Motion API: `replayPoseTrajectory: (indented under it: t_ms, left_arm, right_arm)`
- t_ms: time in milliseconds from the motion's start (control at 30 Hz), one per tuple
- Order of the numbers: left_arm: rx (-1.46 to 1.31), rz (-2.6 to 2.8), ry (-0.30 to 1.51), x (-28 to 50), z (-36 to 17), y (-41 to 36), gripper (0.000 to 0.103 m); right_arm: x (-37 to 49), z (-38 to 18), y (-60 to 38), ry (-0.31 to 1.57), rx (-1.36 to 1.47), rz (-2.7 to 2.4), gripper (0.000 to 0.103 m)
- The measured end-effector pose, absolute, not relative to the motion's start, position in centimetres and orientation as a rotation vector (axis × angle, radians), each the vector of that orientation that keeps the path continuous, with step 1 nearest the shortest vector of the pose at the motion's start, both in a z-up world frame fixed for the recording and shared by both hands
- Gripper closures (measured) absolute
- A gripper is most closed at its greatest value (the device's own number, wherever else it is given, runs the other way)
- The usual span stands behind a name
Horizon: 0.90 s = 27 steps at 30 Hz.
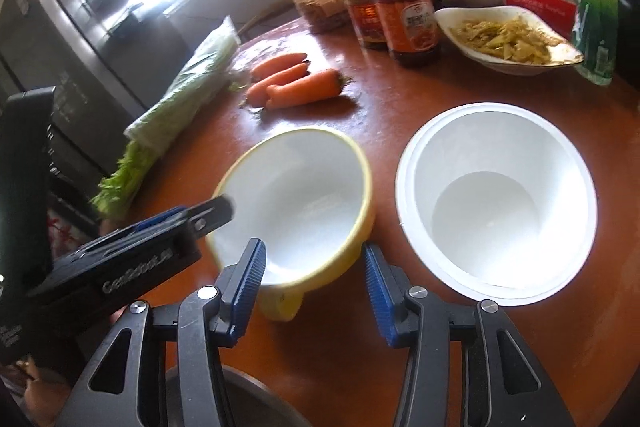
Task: Organize plates and bowls
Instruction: 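Move the left gripper to the yellow bowl rim and close it, then lift the yellow bowl with the left gripper and carry it over the steel bowl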
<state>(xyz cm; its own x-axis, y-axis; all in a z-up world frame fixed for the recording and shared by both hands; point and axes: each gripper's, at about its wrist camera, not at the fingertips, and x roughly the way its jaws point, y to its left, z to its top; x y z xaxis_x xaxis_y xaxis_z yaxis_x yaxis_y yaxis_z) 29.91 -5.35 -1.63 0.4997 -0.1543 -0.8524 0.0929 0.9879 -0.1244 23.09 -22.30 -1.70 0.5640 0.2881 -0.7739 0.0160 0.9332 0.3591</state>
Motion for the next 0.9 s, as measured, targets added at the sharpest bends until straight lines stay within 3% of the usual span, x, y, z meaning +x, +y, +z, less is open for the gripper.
replayPoseTrajectory:
  t_ms: [233, 333, 900]
  left_arm:
    - [-0.049, -0.17, 1.068, 30.1, -2.7, -6.5, 0.055]
    - [-0.026, -0.184, 1.092, 29.8, -3.3, -7.0, 0.069]
    - [-0.015, -0.156, 0.974, 26.6, 0.6, -5.4, 0.07]
  right_arm:
    - [24.5, -1.8, -22.2, 0.952, 0.266, 0.174, 0.075]
    - [24.2, -1.6, -21.6, 0.946, 0.221, 0.202, 0.08]
    - [22.2, 0.9, -19.6, 0.889, 0.189, 0.251, 0.081]
